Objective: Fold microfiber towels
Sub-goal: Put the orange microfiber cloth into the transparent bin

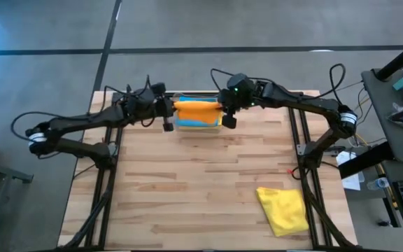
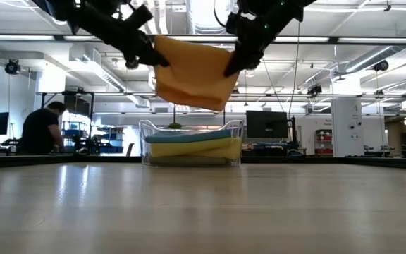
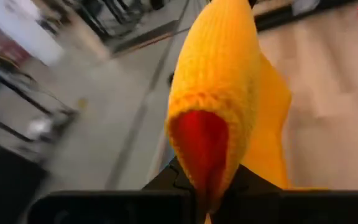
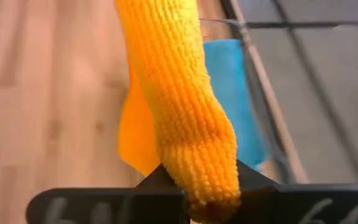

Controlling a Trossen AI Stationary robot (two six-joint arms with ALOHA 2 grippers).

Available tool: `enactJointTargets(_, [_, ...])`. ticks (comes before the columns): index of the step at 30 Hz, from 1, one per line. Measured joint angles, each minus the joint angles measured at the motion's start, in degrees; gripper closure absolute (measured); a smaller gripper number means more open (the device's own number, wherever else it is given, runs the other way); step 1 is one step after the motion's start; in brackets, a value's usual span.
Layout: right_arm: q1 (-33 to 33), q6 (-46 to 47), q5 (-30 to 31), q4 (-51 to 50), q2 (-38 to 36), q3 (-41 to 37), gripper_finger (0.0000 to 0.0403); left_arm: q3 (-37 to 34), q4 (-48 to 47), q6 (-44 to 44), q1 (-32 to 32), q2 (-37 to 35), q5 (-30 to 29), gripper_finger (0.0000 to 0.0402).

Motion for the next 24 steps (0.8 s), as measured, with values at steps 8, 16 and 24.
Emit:
enactJointTargets(8, [-2.9, 11.3, -10.9, -0.5, 0.8, -1.9, 0.0394, -0.2, -5.7, -19.3, 0.0, 1.4, 7.2, 0.0401])
enactJointTargets(16, [-7.5, 18.7, -22.3, -0.5, 6.4, -2.3, 0.0394, 0.2, -6.1, -27.5, 1.9, 5.8, 14.6, 0.0401])
enactJointTargets(24, [-9.9, 20.5, -29.7, 0.9, 7.1, -2.3, 0.0394, 0.1, -6.3, -31.6, 6.7, 7.8, 23.8, 0.0401])
